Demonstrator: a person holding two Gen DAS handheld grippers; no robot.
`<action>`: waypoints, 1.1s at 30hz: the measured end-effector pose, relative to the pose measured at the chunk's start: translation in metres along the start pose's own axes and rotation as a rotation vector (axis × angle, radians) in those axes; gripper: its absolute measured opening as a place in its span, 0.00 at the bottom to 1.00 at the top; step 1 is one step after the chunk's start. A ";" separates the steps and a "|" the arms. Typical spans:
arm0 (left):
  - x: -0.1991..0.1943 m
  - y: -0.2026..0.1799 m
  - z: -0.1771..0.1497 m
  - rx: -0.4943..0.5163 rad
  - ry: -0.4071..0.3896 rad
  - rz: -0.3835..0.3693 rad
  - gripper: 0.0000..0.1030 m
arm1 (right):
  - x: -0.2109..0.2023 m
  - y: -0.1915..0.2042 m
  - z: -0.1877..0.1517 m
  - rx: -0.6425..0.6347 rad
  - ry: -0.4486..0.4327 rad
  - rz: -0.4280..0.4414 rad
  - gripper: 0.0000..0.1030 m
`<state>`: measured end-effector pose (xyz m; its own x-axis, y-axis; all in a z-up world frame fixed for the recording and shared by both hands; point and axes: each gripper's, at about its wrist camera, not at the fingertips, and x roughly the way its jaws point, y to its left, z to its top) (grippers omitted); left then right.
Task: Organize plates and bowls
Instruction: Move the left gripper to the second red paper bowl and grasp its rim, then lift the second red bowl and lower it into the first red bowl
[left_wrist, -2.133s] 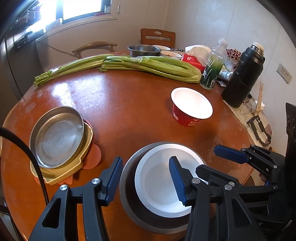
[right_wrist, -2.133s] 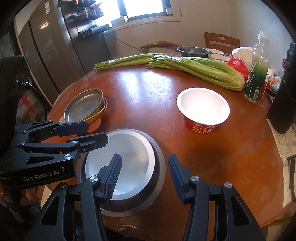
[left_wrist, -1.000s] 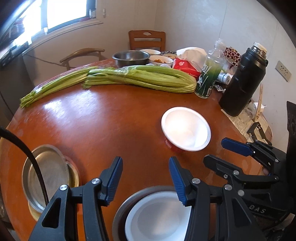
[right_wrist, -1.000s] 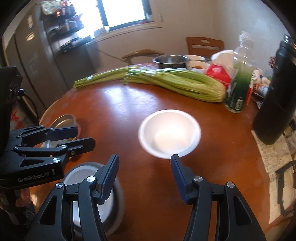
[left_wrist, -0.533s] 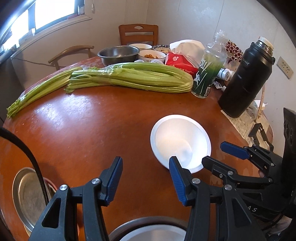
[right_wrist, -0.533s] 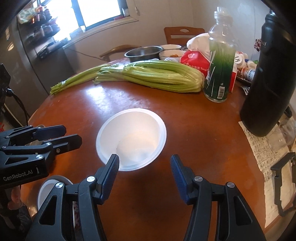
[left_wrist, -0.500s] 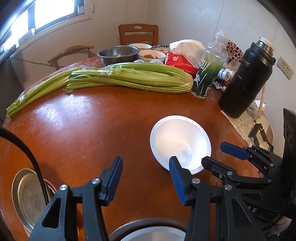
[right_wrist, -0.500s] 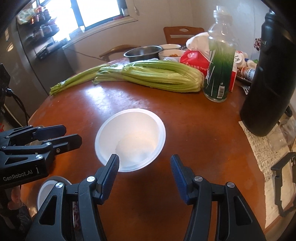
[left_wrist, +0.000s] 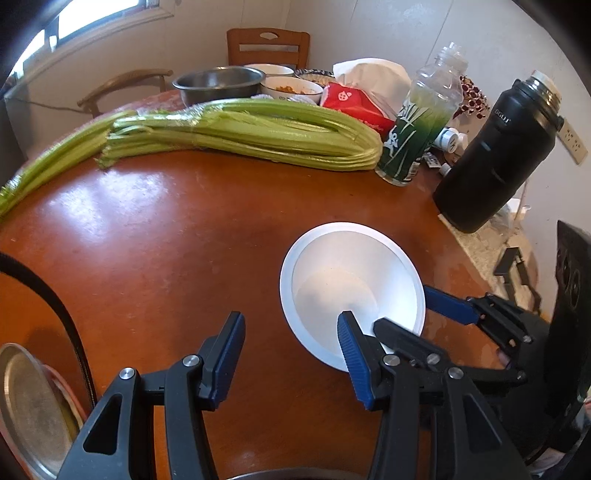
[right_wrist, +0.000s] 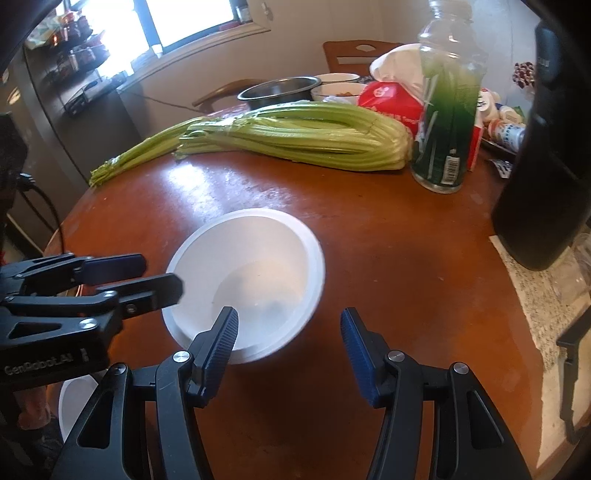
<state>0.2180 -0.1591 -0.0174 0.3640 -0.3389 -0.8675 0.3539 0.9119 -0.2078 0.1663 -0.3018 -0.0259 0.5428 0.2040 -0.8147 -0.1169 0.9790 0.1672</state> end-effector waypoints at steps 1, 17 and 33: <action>0.003 0.002 0.001 -0.012 0.005 -0.021 0.50 | 0.001 0.001 0.000 -0.007 -0.003 0.004 0.57; -0.009 0.009 0.001 -0.031 -0.030 -0.062 0.48 | -0.011 0.032 0.001 -0.069 -0.040 0.068 0.44; -0.096 0.024 -0.045 -0.060 -0.153 0.024 0.48 | -0.067 0.092 -0.008 -0.175 -0.133 0.147 0.45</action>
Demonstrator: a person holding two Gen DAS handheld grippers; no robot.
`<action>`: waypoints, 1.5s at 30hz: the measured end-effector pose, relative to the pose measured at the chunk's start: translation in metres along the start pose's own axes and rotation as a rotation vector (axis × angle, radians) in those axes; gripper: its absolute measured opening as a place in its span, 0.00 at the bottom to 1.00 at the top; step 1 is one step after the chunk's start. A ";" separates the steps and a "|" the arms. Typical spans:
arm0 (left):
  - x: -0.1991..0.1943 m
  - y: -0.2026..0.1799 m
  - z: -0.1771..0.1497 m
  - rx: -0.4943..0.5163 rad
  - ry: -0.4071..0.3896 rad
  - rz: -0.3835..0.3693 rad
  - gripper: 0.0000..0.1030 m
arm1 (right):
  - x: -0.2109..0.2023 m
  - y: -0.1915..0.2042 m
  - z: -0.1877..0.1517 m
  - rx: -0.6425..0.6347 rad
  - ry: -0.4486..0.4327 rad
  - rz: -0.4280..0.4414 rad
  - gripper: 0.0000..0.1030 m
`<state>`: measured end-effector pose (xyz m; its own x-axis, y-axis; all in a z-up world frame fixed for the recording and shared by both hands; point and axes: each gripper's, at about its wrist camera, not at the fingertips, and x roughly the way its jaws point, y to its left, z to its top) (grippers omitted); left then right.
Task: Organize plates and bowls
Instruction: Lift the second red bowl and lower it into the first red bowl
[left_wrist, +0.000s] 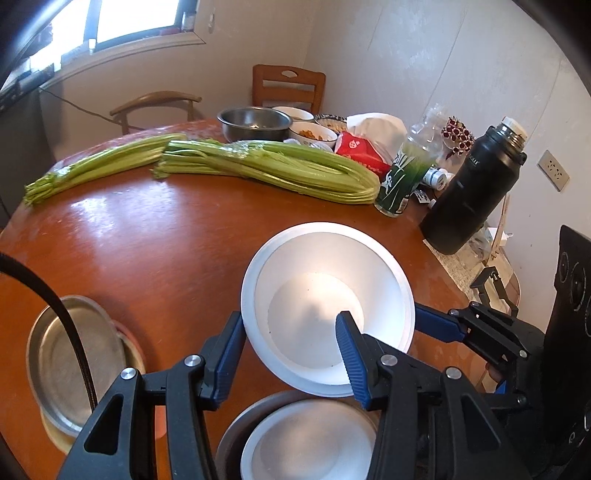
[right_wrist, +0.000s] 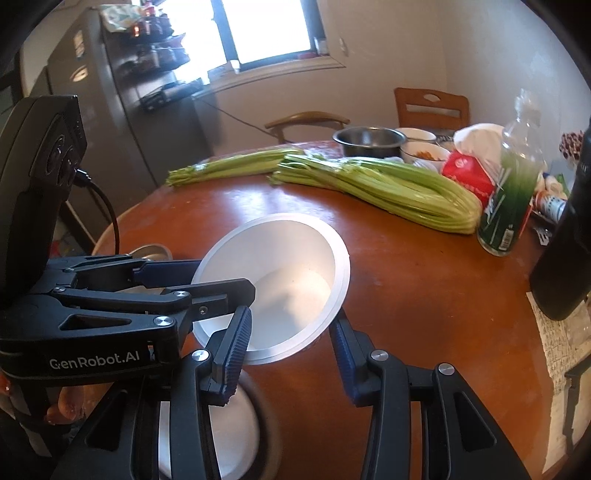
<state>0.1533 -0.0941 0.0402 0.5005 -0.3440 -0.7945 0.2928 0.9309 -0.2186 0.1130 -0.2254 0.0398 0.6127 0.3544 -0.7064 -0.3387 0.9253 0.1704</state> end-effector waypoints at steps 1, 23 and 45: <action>-0.004 0.001 -0.003 -0.003 -0.005 0.002 0.48 | -0.003 0.004 -0.001 -0.008 -0.003 0.002 0.45; -0.058 0.004 -0.074 -0.022 -0.047 0.022 0.48 | -0.041 0.056 -0.046 -0.071 -0.007 0.027 0.45; -0.031 0.000 -0.100 -0.008 0.025 0.049 0.48 | -0.025 0.051 -0.078 -0.057 0.086 0.037 0.45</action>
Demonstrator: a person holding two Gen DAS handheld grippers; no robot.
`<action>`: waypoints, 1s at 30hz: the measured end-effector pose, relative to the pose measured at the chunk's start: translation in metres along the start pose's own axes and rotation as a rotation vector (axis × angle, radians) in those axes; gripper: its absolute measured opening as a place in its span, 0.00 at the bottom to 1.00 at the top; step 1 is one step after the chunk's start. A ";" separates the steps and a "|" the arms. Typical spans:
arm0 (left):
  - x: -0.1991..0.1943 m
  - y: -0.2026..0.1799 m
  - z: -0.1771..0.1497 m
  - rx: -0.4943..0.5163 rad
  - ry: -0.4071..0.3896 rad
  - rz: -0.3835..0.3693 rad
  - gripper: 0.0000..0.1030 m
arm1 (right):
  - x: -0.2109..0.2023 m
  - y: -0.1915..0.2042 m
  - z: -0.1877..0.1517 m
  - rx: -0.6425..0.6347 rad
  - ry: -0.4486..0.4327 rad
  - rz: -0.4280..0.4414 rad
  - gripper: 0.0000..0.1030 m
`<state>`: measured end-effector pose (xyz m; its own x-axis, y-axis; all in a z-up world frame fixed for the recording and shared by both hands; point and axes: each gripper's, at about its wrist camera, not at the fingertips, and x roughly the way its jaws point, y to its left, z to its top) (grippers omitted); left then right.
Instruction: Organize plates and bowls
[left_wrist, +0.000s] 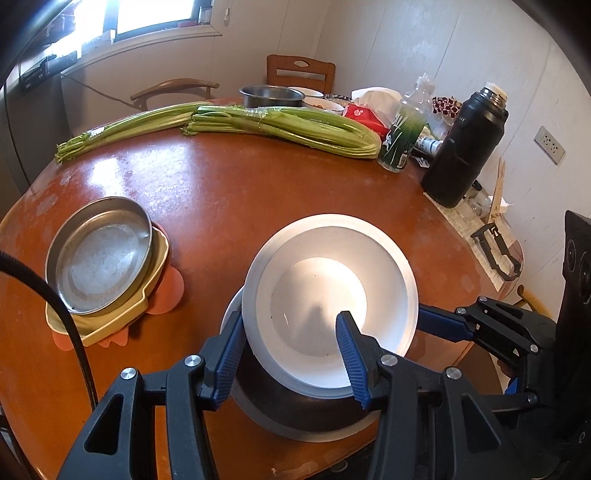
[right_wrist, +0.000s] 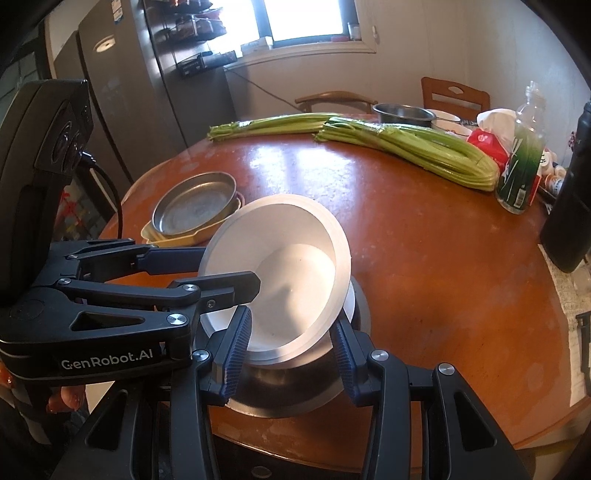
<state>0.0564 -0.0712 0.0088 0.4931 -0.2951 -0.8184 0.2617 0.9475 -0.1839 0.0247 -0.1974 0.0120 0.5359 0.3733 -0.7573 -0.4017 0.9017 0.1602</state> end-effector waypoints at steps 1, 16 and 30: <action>0.000 0.000 0.000 0.000 0.003 0.001 0.48 | 0.001 0.000 0.000 0.000 0.004 0.000 0.45; -0.004 0.001 -0.007 0.003 0.009 0.006 0.49 | -0.001 0.001 -0.005 -0.016 0.015 0.006 0.45; -0.016 0.010 -0.008 -0.017 -0.028 0.031 0.49 | -0.012 -0.009 -0.003 0.010 -0.018 -0.027 0.45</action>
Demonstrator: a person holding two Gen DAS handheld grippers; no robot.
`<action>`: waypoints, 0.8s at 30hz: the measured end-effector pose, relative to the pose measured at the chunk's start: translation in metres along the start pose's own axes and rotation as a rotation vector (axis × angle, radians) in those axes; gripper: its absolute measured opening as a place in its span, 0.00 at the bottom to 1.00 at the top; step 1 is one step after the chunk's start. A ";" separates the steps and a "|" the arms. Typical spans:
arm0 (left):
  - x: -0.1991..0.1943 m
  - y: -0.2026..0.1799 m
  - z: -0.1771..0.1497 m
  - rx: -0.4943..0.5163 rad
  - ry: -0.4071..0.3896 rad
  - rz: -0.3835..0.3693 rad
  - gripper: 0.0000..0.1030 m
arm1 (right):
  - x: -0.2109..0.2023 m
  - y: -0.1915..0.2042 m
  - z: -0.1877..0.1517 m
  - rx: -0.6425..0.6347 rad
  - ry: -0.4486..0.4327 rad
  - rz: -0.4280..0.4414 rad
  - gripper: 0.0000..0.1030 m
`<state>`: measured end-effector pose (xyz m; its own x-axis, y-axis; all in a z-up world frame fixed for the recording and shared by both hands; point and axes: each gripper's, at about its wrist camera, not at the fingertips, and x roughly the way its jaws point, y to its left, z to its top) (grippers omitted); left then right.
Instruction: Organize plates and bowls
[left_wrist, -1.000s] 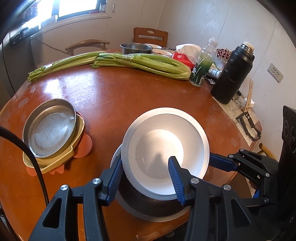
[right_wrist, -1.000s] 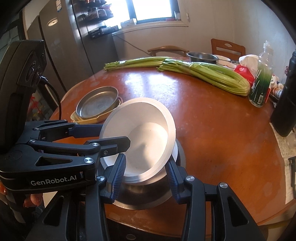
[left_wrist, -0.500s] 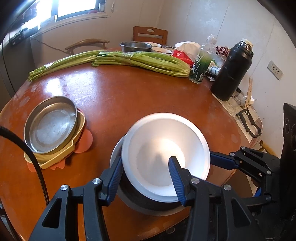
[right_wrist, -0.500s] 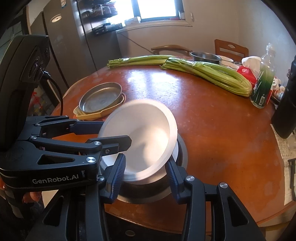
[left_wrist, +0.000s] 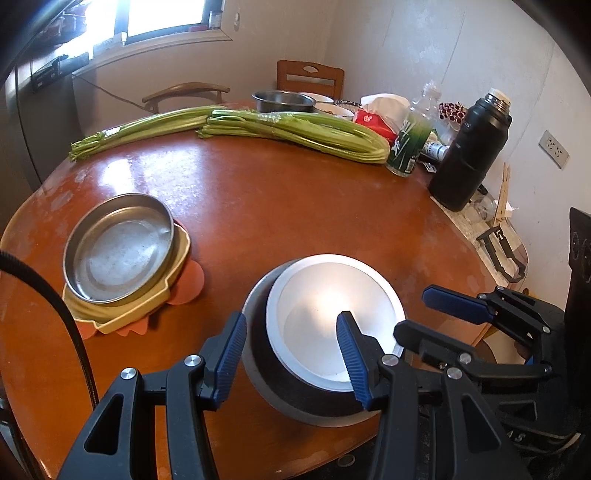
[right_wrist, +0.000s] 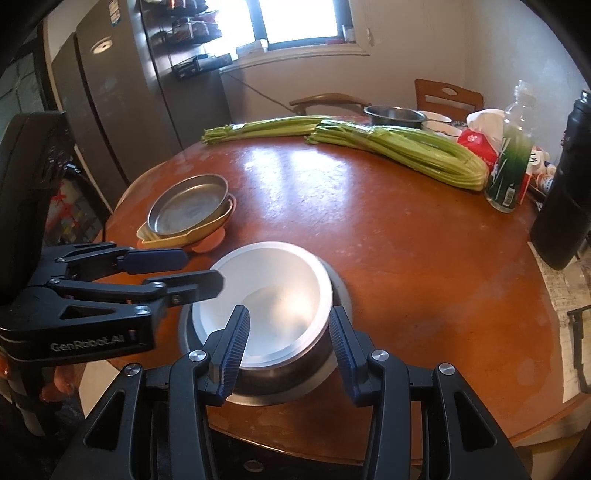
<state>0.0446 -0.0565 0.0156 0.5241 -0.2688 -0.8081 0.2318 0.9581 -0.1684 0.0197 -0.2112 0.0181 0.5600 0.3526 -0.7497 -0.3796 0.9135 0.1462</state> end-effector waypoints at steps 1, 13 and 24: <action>-0.001 0.001 0.000 -0.002 -0.002 0.001 0.49 | 0.000 -0.001 0.000 0.004 -0.001 0.000 0.45; 0.004 0.014 -0.005 -0.055 0.016 0.005 0.52 | 0.012 -0.016 0.000 0.069 0.024 0.006 0.54; 0.027 0.018 -0.009 -0.087 0.073 -0.011 0.52 | 0.031 -0.018 -0.007 0.102 0.079 0.051 0.60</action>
<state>0.0555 -0.0461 -0.0144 0.4599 -0.2743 -0.8445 0.1632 0.9610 -0.2233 0.0385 -0.2179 -0.0124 0.4803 0.3856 -0.7878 -0.3266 0.9122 0.2474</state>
